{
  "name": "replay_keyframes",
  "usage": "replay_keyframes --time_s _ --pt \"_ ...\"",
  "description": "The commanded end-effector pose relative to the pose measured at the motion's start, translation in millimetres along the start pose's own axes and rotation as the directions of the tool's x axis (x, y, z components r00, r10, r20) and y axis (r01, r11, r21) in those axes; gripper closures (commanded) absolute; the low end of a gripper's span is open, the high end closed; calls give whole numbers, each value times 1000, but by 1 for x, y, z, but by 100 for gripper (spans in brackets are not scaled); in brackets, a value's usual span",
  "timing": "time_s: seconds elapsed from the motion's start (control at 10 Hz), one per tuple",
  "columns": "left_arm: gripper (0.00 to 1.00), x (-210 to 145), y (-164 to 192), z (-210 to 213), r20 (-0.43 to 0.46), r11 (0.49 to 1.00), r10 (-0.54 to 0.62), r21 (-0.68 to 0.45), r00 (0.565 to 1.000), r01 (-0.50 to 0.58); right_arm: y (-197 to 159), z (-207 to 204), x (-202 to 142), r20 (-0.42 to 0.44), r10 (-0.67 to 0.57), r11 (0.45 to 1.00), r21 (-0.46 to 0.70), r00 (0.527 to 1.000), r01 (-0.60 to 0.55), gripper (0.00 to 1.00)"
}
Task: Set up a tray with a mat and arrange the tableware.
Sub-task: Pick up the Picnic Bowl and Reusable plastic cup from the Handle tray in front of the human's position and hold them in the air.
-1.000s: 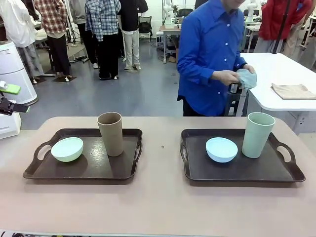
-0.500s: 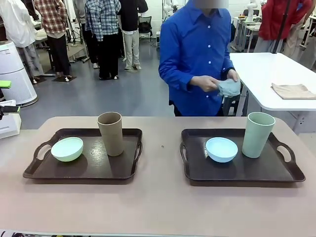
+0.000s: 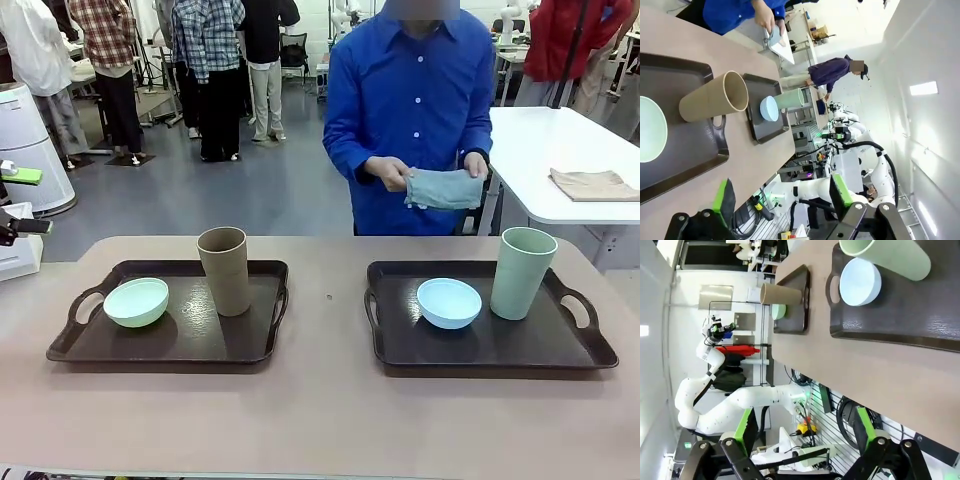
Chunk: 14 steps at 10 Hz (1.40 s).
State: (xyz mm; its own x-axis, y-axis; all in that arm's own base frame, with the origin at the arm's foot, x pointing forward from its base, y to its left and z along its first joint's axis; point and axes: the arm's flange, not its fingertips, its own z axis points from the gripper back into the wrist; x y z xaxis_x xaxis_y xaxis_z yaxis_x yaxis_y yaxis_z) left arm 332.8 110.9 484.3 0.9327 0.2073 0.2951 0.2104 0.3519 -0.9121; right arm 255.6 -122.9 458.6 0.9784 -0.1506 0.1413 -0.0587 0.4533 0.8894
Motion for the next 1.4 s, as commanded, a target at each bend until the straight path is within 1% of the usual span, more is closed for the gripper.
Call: replay_keyframes --time_s 0.0,1.3 --pt "0 0 2 5 22 1000 -3 -24 1000 4 -5 8 -2 24 3 999 48 1000 -4 0" --pt "0 0 2 5 22 1000 -3 -24 1000 4 -5 8 -2 24 3 999 48 1000 -4 0"
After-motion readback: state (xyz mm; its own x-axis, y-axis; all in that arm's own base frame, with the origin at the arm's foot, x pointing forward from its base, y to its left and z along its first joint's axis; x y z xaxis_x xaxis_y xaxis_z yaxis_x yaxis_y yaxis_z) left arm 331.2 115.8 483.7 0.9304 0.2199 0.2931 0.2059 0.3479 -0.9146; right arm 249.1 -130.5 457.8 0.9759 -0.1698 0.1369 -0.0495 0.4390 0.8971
